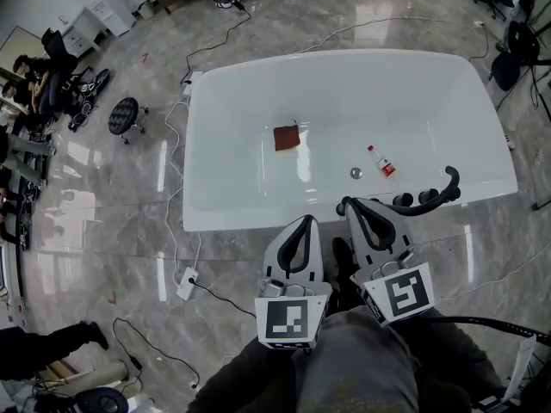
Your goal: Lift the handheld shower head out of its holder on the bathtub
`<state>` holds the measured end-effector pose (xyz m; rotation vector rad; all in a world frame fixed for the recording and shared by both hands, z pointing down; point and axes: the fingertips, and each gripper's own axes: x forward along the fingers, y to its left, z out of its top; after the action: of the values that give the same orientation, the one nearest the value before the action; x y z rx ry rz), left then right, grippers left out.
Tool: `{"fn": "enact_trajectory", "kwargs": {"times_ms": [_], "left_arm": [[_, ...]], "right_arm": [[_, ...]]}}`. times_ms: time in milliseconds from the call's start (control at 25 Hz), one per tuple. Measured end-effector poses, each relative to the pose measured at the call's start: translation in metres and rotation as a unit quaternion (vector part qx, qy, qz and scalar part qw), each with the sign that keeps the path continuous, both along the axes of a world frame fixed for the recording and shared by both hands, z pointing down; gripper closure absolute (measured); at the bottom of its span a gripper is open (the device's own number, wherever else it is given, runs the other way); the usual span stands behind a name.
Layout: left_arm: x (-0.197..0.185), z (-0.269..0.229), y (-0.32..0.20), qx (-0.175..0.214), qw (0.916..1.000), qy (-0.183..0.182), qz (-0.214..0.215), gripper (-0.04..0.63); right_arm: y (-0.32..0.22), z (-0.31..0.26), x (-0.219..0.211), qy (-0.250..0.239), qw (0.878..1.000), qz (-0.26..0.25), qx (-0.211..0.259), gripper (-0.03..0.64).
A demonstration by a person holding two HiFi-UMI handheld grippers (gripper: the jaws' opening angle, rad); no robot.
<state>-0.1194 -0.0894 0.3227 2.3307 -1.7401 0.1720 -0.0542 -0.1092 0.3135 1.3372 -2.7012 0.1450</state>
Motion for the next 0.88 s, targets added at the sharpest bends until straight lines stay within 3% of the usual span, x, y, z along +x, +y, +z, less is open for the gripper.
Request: {"fn": "enact_trajectory", "kwargs": {"times_ms": [320,880], "left_arm": [[-0.002,-0.004,-0.001,-0.004,1.0000,0.001,-0.006,0.592],[-0.009,0.031,-0.019,-0.024,0.9995,-0.012,-0.017,0.592]], "right_arm": [[-0.005,0.002,0.003,0.006,1.000,0.001,-0.001,0.612],[-0.030,0.038,-0.002,0.002,1.000,-0.008,-0.014,0.612]]}}
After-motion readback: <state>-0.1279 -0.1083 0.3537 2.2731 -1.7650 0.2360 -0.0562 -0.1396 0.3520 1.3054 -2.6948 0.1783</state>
